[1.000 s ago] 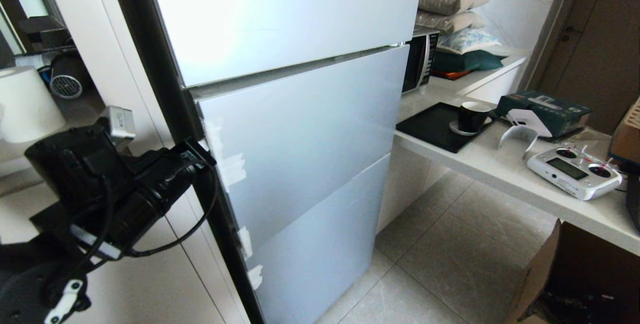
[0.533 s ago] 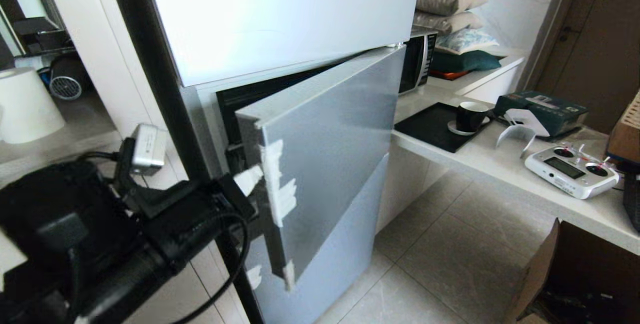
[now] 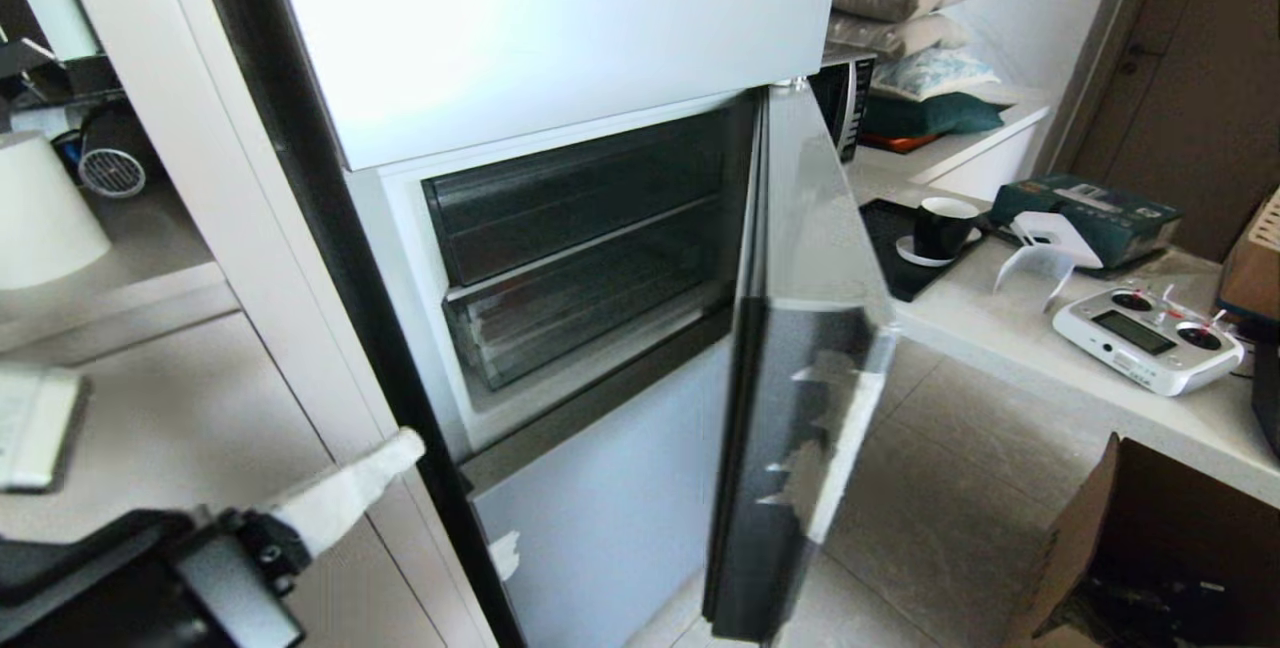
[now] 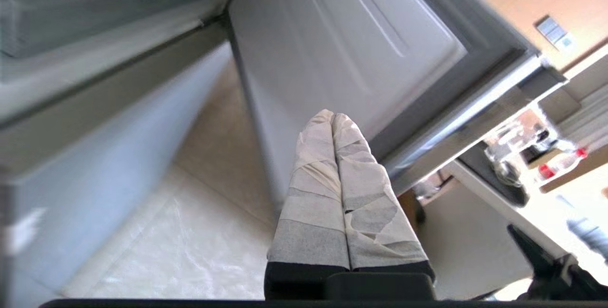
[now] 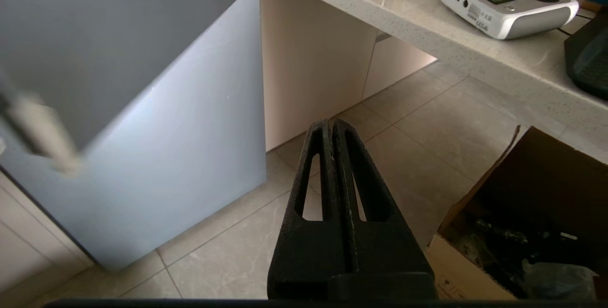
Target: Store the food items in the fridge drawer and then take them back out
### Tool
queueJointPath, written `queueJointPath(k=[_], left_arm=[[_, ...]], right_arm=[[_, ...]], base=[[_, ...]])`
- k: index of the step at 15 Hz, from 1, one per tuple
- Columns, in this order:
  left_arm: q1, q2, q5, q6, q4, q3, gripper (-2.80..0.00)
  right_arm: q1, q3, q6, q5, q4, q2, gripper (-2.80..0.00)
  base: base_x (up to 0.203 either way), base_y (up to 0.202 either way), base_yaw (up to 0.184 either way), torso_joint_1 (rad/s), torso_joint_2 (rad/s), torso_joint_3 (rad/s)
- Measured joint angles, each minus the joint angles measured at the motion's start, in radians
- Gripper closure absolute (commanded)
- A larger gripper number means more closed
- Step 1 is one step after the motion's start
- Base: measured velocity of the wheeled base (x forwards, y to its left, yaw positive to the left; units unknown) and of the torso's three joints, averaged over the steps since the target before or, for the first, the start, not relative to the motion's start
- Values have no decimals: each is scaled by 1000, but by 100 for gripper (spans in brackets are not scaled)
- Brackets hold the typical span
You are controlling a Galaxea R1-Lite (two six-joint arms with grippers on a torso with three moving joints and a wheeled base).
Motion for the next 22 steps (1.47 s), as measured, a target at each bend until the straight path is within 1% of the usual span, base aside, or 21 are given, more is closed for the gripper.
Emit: queueJointPath(k=[1, 2, 3, 4, 5, 7, 8, 9, 10, 11, 12, 13, 14, 15, 16, 19, 20, 21, 22], left_arm=[[15, -62, 5, 20, 55, 2, 0], [57, -128, 18, 49, 124, 2, 0], [114, -193, 32, 82, 189, 2, 0], [183, -255, 39, 115, 249, 4, 0], [269, -320, 40, 144, 302, 6, 0], [454, -434, 35, 176, 396, 19, 0], [535, -496, 23, 192, 448, 36, 0], [587, -562, 5, 215, 501, 61, 0], [615, -628, -12, 251, 552, 92, 0], [635, -686, -28, 312, 616, 146, 0], [651, -739, -41, 393, 678, 189, 0], [664, -784, -60, 461, 752, 211, 0], [674, -813, -98, 503, 811, 218, 0], [680, -839, -160, 553, 882, 225, 0], [685, -862, -204, 587, 928, 227, 0], [698, -982, -211, 600, 938, 228, 0], [700, -1014, -206, 594, 936, 230, 0], [703, -1038, -199, 571, 934, 232, 0], [705, -1054, -191, 532, 932, 233, 0]], right_arm=[[2, 0, 0, 0, 0, 0, 0], [3, 0, 0, 0, 0, 0, 0], [1, 0, 0, 0, 0, 0, 0], [0, 0, 0, 0, 0, 0, 0], [2, 0, 0, 0, 0, 0, 0], [2, 0, 0, 0, 0, 0, 0], [1, 0, 1, 0, 0, 0, 0], [2, 0, 0, 0, 0, 0, 0], [2, 0, 0, 0, 0, 0, 0], [1, 0, 0, 0, 0, 0, 0], [1, 0, 1, 0, 0, 0, 0], [2, 0, 1, 0, 0, 0, 0], [2, 0, 0, 0, -1, 0, 0], [2, 0, 1, 0, -1, 0, 0], [1, 0, 1, 0, -1, 0, 0], [1, 0, 1, 0, -1, 0, 0], [1, 0, 1, -1, -1, 0, 0], [1, 0, 1, -1, 0, 0, 0], [1, 0, 1, 0, -1, 0, 0]], base=[[0, 0, 0, 0, 0, 0], [0, 0, 0, 0, 0, 0], [0, 0, 0, 0, 0, 0], [0, 0, 0, 0, 0, 0], [0, 0, 0, 0, 0, 0], [0, 0, 0, 0, 0, 0], [0, 0, 0, 0, 0, 0], [0, 0, 0, 0, 0, 0], [0, 0, 0, 0, 0, 0], [0, 0, 0, 0, 0, 0], [0, 0, 0, 0, 0, 0], [0, 0, 0, 0, 0, 0], [0, 0, 0, 0, 0, 0], [0, 0, 0, 0, 0, 0], [0, 0, 0, 0, 0, 0], [0, 0, 0, 0, 0, 0], [0, 0, 0, 0, 0, 0], [0, 0, 0, 0, 0, 0], [0, 0, 0, 0, 0, 0]])
